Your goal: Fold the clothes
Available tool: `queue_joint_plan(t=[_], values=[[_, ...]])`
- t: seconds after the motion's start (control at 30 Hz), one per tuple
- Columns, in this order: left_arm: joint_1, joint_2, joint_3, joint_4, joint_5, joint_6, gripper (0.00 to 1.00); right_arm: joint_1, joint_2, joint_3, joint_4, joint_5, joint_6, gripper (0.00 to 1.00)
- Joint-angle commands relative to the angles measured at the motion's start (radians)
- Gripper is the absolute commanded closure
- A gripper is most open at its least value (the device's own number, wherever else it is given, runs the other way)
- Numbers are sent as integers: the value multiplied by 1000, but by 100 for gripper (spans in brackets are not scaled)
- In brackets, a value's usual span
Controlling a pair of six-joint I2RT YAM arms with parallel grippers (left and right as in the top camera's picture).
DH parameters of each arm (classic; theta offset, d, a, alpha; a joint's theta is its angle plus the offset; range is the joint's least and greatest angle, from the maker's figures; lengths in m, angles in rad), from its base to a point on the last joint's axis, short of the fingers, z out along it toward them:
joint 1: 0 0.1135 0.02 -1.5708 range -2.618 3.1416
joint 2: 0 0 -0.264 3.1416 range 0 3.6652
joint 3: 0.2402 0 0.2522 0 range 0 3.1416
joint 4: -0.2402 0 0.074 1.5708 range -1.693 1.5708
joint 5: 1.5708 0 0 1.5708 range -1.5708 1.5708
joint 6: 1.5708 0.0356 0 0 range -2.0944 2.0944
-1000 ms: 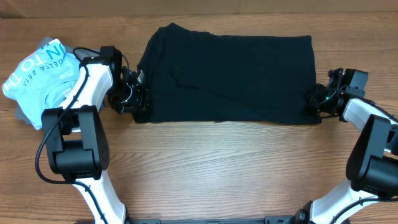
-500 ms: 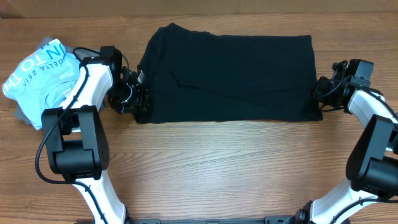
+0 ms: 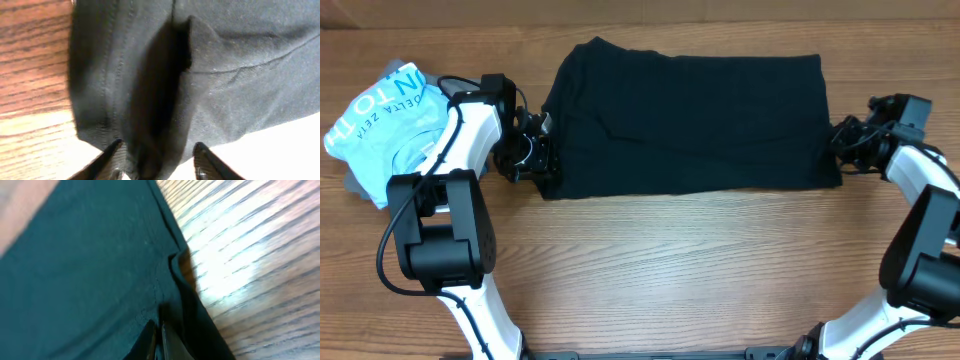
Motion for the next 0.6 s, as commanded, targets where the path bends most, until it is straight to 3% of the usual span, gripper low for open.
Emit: queue_joint_plan(t=[0.0,0.07,0.33,0.37,0.43,0.57], values=[[2,5,3,3,9,27,78,-34,-34,37,11,-56,68,96],[2,5,3,3,-3,27,96,-40,-34,37,13,-56,68,96],[2,5,3,3,-19,27,96,-42,-34,37,23,-91,60,96],[2,5,3,3,-19,27,91,-42,-34,37,24,-91,60,96],[2,5,3,3,-14,27,72,-42,-34,37,23,-90,60,96],[2,5,3,8,-14,28,50,-40,-34,37,23,-91,60,96]])
